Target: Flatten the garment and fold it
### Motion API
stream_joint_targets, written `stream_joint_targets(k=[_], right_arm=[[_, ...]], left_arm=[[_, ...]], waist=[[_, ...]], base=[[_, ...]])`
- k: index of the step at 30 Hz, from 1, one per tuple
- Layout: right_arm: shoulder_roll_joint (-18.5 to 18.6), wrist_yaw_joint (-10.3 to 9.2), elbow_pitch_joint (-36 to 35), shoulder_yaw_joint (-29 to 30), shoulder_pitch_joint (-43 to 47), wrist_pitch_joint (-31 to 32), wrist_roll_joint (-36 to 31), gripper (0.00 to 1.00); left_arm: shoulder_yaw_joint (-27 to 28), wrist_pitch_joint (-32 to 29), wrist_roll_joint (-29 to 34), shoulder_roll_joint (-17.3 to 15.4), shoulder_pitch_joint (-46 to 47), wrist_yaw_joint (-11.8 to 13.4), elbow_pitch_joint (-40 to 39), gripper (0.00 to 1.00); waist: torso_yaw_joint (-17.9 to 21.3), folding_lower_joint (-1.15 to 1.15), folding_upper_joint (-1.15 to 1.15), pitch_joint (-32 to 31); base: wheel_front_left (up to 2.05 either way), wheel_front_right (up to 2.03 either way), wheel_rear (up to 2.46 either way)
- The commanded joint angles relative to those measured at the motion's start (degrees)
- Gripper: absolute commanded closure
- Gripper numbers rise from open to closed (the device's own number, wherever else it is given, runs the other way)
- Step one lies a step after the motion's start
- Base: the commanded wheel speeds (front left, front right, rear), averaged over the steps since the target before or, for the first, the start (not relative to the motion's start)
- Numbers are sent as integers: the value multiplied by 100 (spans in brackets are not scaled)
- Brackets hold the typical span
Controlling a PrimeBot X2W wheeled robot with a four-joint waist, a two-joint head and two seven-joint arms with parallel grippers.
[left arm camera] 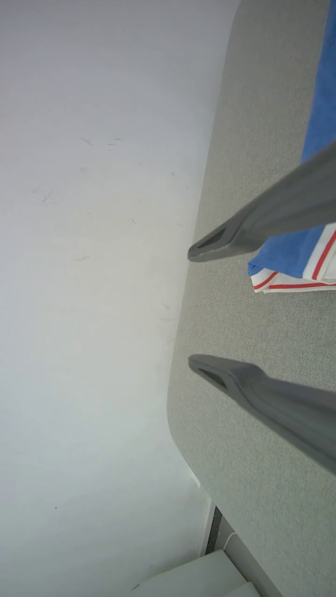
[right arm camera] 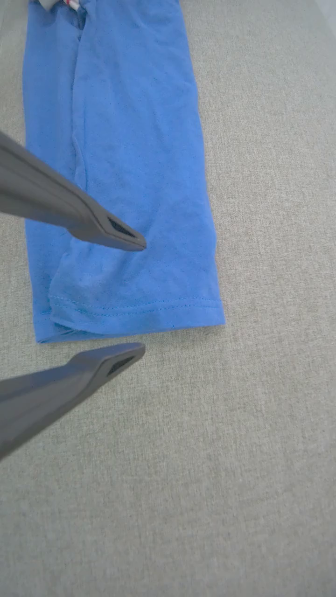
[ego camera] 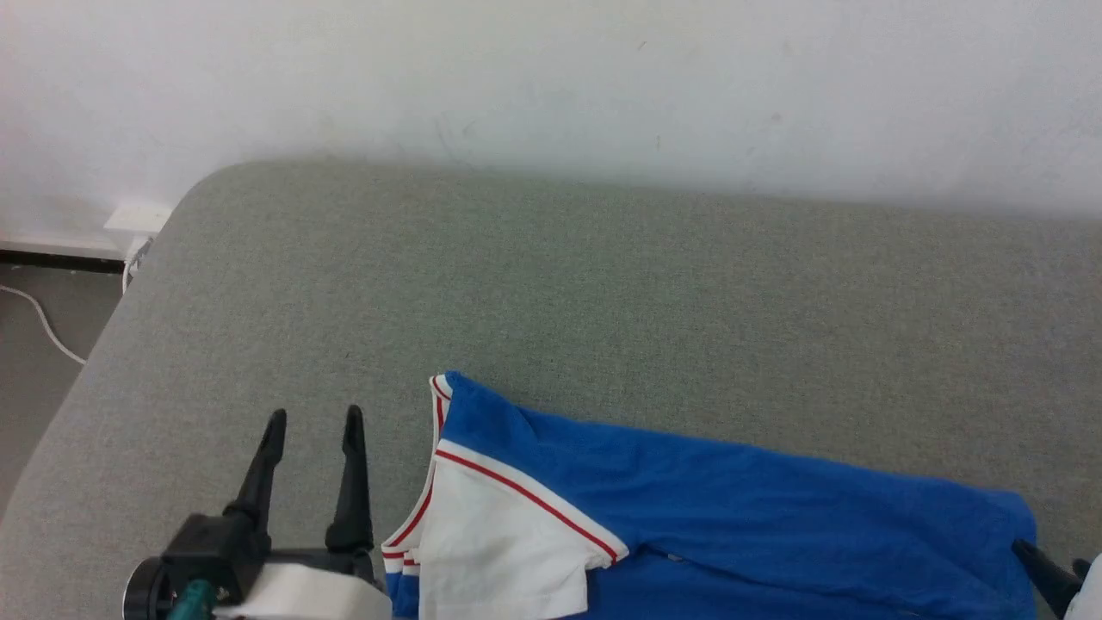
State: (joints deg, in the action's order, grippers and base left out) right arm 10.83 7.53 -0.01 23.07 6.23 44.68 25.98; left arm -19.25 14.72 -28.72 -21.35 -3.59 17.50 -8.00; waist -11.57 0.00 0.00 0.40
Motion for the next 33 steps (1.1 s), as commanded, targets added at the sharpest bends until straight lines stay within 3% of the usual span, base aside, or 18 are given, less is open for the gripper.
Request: stream_joint_targets(k=[1, 5, 10, 22, 23, 24, 29, 33], right_arm=[[-43, -4, 20, 38, 29, -13, -52, 0], [-141, -4, 238, 104, -51, -38, -303, 0], [-131, -4, 595, 230, -149, -103, -467, 0], [-261, -4, 1080, -45, -200, -49, -475, 0], [-279, -4, 1100, -140, -186, -31, -451, 58], [-305, -4, 1103, -216, -181, -33, -412, 100], [-411, -4, 978, -459, -181, -31, -179, 100], [-268, -4, 849, -387, -202, -161, -187, 100]], left_arm=[[38, 26, 142, 44, -97, -63, -32, 0], [117, 27, 1064, 210, -317, -442, -41, 0], [214, 27, 1679, 421, -377, -796, -57, 0], [491, 28, 2119, 817, -291, -1345, -62, 0], [513, 28, 2139, 846, -281, -1376, -64, 0], [535, 28, 2158, 872, -274, -1407, -60, 0], [684, 28, 2202, 985, -296, -1527, 39, 0], [782, 28, 2243, 1038, -365, -1624, 99, 0]], waist=[[-18, 0, 0, 45], [-48, 0, 0, 174], [-169, 0, 0, 314], [-318, 0, 0, 643], [-321, 0, 0, 658], [-323, 0, 0, 670], [-287, 0, 0, 653], [-238, 0, 0, 560]], base=[[0, 0, 0], [0, 0, 0], [0, 0, 0], [0, 0, 0], [0, 0, 0], [0, 0, 0], [0, 0, 0], [0, 0, 0]])
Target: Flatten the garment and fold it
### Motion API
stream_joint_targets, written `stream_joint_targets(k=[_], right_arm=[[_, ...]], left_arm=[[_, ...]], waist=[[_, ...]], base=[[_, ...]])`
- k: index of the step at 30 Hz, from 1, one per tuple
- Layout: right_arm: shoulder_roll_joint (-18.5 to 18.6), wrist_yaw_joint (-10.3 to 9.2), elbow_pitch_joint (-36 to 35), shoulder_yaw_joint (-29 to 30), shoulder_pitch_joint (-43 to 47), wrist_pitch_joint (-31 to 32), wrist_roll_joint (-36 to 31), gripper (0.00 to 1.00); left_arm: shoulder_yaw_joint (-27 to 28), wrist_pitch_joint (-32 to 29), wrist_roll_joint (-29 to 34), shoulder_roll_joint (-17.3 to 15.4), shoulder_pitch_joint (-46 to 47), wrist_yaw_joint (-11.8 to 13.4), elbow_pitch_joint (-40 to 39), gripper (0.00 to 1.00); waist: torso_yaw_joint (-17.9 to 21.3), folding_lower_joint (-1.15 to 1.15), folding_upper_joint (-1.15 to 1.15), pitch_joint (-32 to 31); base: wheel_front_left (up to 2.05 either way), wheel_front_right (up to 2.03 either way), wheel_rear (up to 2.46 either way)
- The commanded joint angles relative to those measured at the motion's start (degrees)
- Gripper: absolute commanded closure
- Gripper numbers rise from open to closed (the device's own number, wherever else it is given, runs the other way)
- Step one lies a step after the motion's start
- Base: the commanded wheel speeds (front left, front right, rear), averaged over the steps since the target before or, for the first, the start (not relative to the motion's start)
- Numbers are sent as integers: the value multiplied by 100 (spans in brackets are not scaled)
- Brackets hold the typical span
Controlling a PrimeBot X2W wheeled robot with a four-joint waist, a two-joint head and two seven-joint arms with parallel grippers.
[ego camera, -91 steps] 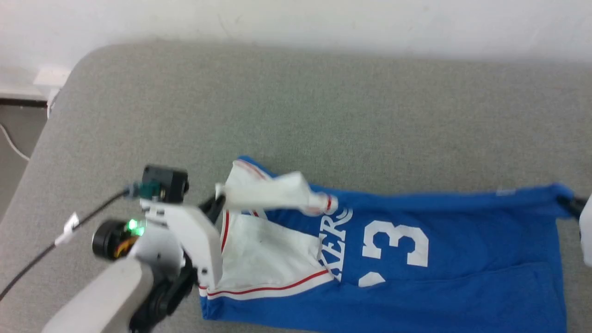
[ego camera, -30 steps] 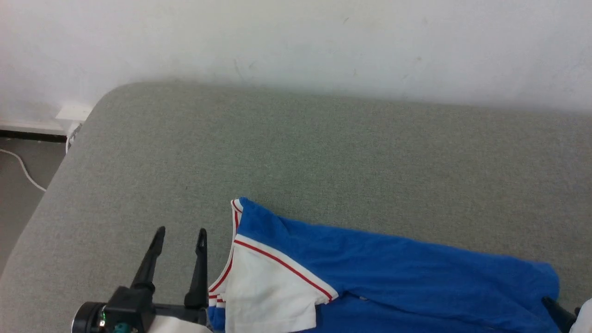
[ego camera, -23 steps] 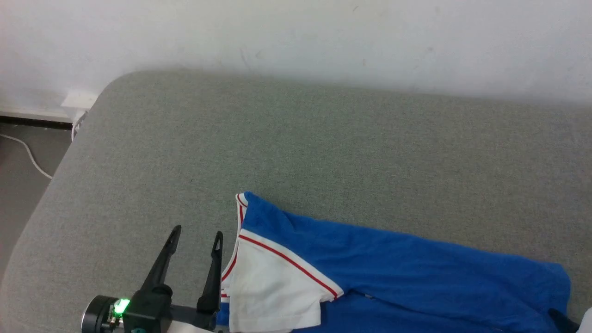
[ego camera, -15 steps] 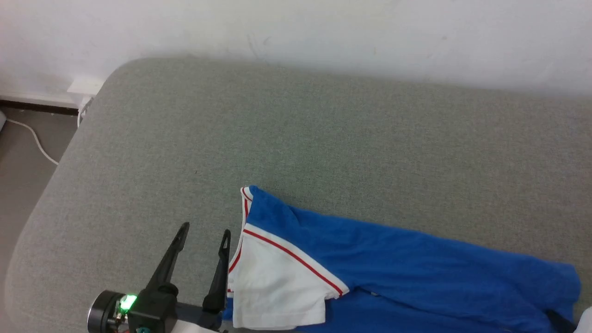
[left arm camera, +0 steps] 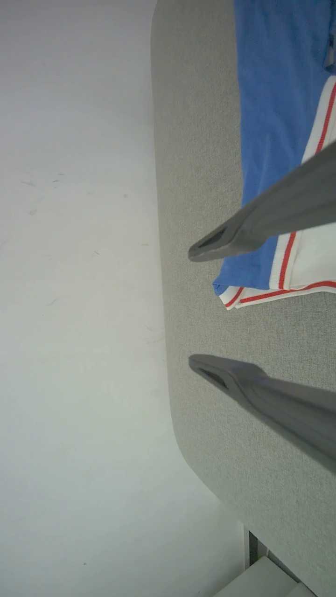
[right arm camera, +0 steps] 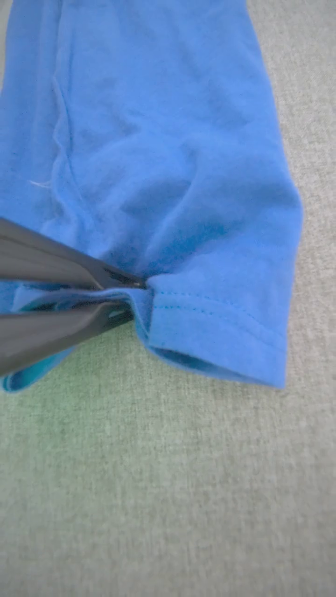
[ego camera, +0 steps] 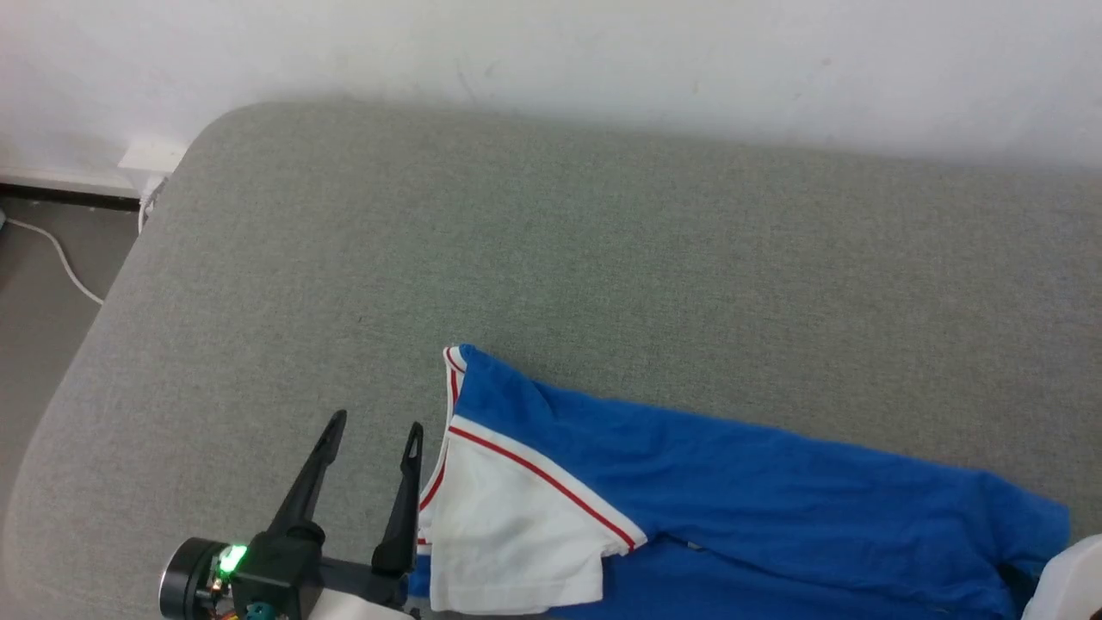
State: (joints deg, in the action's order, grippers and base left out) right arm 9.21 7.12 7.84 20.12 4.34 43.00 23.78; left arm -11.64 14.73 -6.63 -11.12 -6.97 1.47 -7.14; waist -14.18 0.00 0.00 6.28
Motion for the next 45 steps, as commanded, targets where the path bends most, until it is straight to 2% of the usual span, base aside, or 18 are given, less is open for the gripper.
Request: stream_joint_targets(k=[1, 8, 12, 17, 23, 28, 34, 39, 45], right_arm=[[-53, 36, 42, -43, -22, -37, 30, 100], [460, 36, 78, 590, -102, -325, -4, 100], [790, 36, 92, 743, -118, -366, 36, 100], [1136, 36, -186, 459, 9, -180, 261, 100], [1273, 36, -997, -134, 283, 468, 793, 100], [1106, 36, -1835, -566, 486, 1200, 1253, 100], [507, 36, -2477, -989, 309, 1859, 1574, 100], [-122, 36, -2570, -1354, -1, 2328, 1569, 100], [-512, 36, -2188, -1821, -444, 2329, 1308, 100]], left_arm=[[45, 27, 40, 28, -41, -44, 21, 0], [163, 27, 68, 139, -91, -208, 83, 0], [205, 27, 93, 212, -112, -280, 122, 0], [274, 27, 115, 280, -171, -345, 198, 0], [334, 27, 130, 341, -265, -419, 314, 0], [338, 27, 165, 381, -321, -474, 372, 0], [326, 27, 206, 416, -348, -527, 387, 0], [314, 27, 244, 442, -346, -552, 402, 0], [254, 27, 287, 490, -293, -580, 422, 0]], waist=[[35, 0, 0, -57], [89, 0, 0, -170], [103, 0, 0, -204], [115, 0, 0, -314], [83, 0, 0, -586], [-63, 0, 0, -776], [-332, 0, 0, -840], [-591, 0, 0, -811], [-924, 0, 0, -719]], base=[[0, 0, 0], [0, 0, 0], [0, 0, 0], [0, 0, 0], [0, 0, 0], [0, 0, 0], [0, 0, 0], [0, 0, 0], [0, 0, 0]])
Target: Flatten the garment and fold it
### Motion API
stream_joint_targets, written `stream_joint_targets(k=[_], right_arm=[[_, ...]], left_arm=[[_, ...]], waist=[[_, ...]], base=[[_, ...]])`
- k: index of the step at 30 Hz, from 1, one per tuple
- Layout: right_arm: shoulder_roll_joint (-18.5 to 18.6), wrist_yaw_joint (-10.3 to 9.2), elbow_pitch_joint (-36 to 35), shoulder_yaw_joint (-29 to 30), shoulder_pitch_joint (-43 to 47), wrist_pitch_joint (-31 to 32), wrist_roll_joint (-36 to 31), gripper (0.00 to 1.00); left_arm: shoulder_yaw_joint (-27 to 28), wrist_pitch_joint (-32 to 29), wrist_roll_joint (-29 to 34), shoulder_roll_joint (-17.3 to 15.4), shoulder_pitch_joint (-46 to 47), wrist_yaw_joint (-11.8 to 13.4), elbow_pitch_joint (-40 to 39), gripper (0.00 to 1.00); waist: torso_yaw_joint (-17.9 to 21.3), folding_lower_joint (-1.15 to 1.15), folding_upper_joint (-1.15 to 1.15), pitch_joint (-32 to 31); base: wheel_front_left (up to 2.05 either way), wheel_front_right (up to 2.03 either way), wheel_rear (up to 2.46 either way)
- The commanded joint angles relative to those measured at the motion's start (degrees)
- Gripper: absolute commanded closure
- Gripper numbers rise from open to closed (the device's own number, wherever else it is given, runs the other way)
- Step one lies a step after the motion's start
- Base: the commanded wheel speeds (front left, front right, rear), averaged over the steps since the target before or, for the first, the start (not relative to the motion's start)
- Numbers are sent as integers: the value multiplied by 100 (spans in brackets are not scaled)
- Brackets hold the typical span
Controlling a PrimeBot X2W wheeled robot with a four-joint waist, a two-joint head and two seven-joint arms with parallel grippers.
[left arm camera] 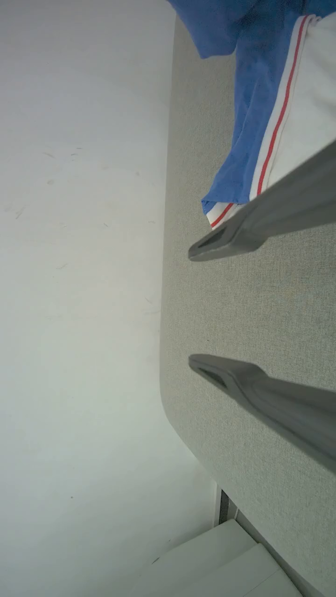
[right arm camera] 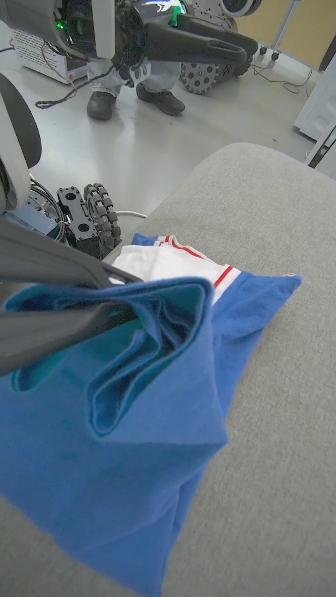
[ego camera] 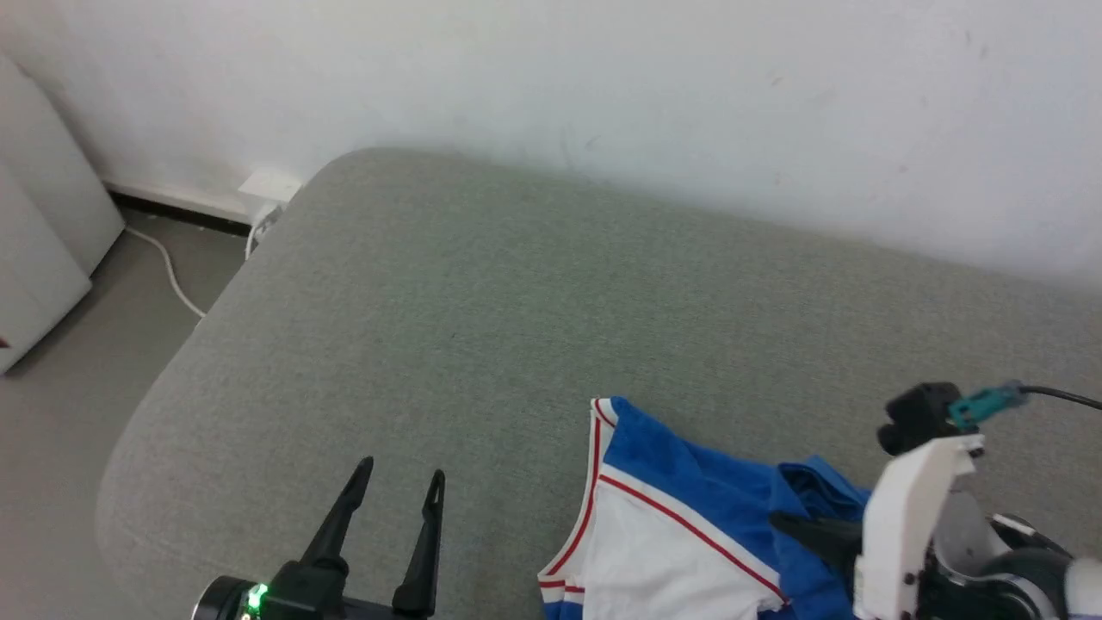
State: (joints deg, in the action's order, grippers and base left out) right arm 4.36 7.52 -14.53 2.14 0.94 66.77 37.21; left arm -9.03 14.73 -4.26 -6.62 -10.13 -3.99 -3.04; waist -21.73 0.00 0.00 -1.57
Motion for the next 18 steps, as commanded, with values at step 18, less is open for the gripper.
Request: stream_joint_targets(k=[18], right_arm=[[-147, -3, 2087, -1215, -1107, -1192, -315, 100]], left_arm=[[-102, 27, 74, 195, 238, -21, 26, 0]], waist=[[-773, 0, 0, 472]], base=[[0, 0, 0]])
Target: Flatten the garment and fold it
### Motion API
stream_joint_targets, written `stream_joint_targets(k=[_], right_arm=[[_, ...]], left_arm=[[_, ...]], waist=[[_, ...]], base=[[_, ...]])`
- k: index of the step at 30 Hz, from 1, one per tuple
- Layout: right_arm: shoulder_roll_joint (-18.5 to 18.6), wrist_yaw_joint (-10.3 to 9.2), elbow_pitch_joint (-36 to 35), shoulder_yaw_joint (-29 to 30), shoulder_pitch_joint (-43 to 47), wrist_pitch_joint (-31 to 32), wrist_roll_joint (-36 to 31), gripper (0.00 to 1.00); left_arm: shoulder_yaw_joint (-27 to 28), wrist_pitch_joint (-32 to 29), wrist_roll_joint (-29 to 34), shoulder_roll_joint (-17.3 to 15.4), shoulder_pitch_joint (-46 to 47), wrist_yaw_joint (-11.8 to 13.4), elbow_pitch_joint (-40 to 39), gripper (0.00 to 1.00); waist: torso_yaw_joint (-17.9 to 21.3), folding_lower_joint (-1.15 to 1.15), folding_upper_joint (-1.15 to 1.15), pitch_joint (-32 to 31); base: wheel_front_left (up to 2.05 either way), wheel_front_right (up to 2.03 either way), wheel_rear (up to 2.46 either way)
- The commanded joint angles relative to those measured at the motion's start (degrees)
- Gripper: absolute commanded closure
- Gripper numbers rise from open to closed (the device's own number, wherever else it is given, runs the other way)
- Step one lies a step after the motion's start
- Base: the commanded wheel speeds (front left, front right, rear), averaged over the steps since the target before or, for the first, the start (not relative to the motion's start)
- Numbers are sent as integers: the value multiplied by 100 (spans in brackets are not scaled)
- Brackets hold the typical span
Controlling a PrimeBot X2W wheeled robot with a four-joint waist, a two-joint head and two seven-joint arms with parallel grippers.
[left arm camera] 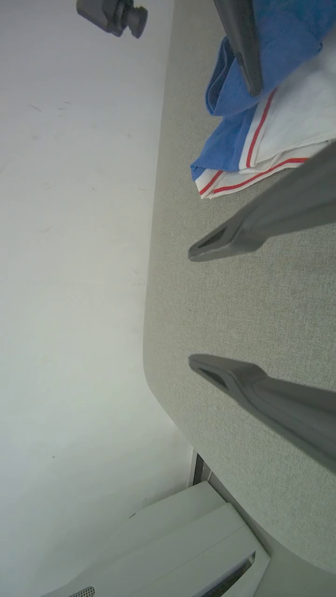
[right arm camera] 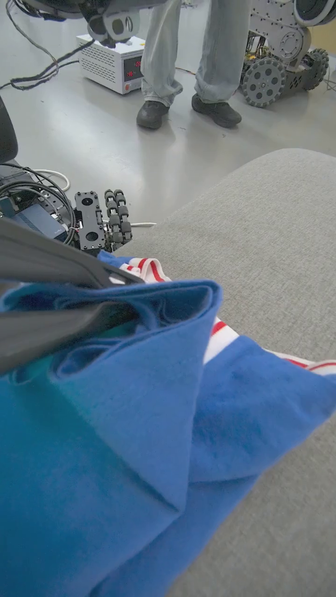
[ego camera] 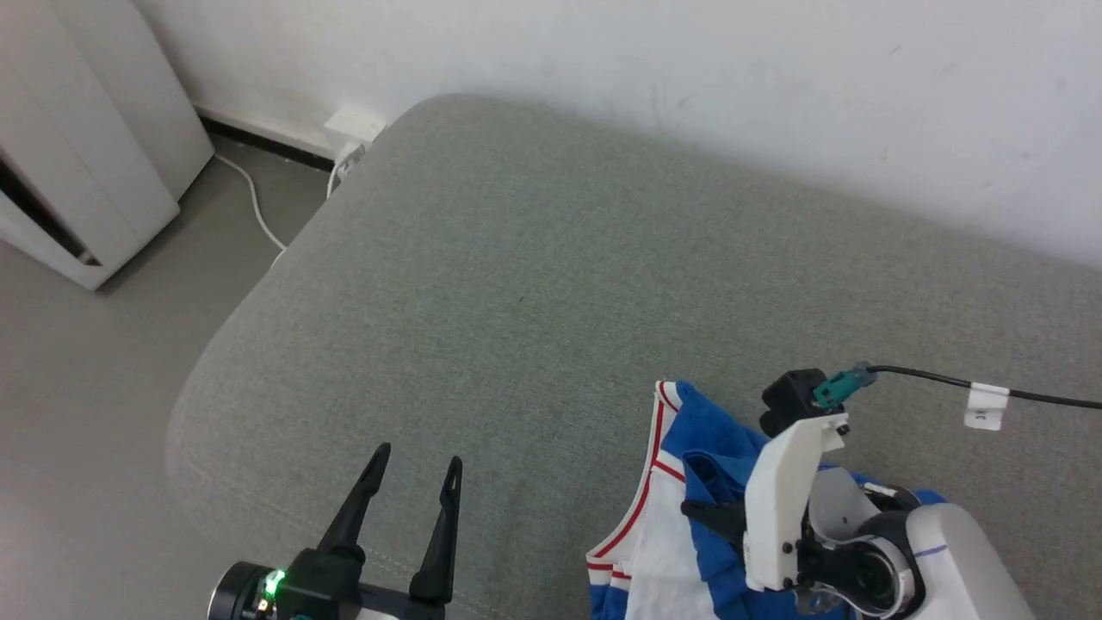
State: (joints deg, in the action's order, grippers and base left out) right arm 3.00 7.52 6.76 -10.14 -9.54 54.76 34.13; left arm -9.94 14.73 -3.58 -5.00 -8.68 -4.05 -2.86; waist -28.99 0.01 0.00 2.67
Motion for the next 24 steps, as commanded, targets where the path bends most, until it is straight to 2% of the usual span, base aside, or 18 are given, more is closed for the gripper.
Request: stream_joint_targets(k=[1, 3, 4, 5, 15, 19, 24], right_arm=[[-11, -3, 47, -35, -101, -56, 5, 100], [-12, -3, 215, -147, -168, -133, 51, 100], [-12, -3, 277, -201, -201, -178, 46, 61], [-12, -3, 323, -262, -231, -217, 62, 0], [70, -3, 300, -473, -469, -578, 227, 0], [662, -3, -42, -743, -726, -1064, 92, 0], [1762, -3, -365, -1155, -1049, -2248, -138, 0]], left_arm=[[-13, 27, 4, 43, 93, -12, 9, 0], [-27, 27, 6, 60, 93, -8, 12, 0], [-32, 27, 5, 67, 94, -7, 14, 0], [-43, 27, 6, 74, 102, -11, 13, 0], [67, 27, 37, 37, 118, -30, 30, 0], [119, 27, 15, 15, 98, -48, 65, 0], [183, 27, -32, 13, 72, -66, 107, 0]], waist=[[-55, -1, 0, 59], [-67, -1, 0, 85], [-67, -1, 0, 97], [-66, -1, 0, 104], [232, -1, 0, -107], [466, -1, 0, -222], [813, -1, 0, -350]], base=[[0, 0, 0], [0, 0, 0], [0, 0, 0], [0, 0, 0], [0, 0, 0], [0, 0, 0], [0, 0, 0]])
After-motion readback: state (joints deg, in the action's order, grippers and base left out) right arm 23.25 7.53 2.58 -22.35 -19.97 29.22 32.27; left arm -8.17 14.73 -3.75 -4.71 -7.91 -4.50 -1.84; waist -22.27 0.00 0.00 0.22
